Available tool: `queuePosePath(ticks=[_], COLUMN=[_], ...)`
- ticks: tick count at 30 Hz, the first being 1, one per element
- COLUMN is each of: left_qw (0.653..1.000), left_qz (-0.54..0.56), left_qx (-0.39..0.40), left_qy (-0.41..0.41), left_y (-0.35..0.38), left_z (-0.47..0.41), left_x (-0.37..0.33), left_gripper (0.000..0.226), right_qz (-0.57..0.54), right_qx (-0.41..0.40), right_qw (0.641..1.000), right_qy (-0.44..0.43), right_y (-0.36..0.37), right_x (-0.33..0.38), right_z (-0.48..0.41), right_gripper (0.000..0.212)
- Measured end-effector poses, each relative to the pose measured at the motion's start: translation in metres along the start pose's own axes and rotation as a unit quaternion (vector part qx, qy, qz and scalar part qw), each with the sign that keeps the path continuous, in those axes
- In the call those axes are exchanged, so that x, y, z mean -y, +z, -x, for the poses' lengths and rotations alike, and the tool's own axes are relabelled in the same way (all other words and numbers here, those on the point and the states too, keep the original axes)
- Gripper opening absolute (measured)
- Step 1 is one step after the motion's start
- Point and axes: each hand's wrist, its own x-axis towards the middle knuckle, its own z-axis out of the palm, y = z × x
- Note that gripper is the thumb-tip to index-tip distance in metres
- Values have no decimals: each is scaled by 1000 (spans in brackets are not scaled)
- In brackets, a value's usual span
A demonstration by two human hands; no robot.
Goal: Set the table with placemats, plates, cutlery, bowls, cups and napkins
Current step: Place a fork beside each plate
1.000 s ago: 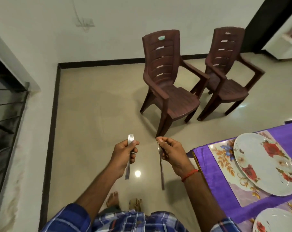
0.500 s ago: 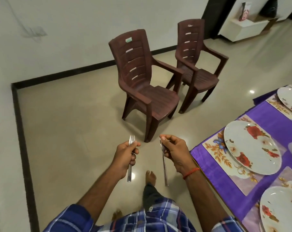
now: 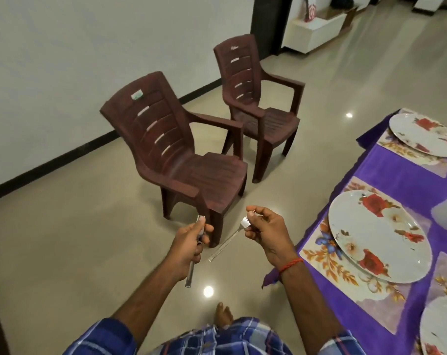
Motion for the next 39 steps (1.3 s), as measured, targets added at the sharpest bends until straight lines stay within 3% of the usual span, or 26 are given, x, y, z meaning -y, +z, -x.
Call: queuePosePath(ticks=[11,23,39], left_qw=[995,973,929], left_qz=[-57,-144,-206], left_qx=[79,178,307], left_qy=[-3,-20,-36], left_y=[65,132,197], left_z=[-76,-156,-247], left_x=[-40,-74,-132], left_gripper=[34,28,30], right_qz=[-70,-153,-176], right_qx=[-81,-223,-345], right_qw=[994,963,921], right_qy=[-3,-4,-33], right_y=[-51,-97,-90], right_x=[21,41,76], right_z=[-51,-91,-140], right_gripper=[16,16,19])
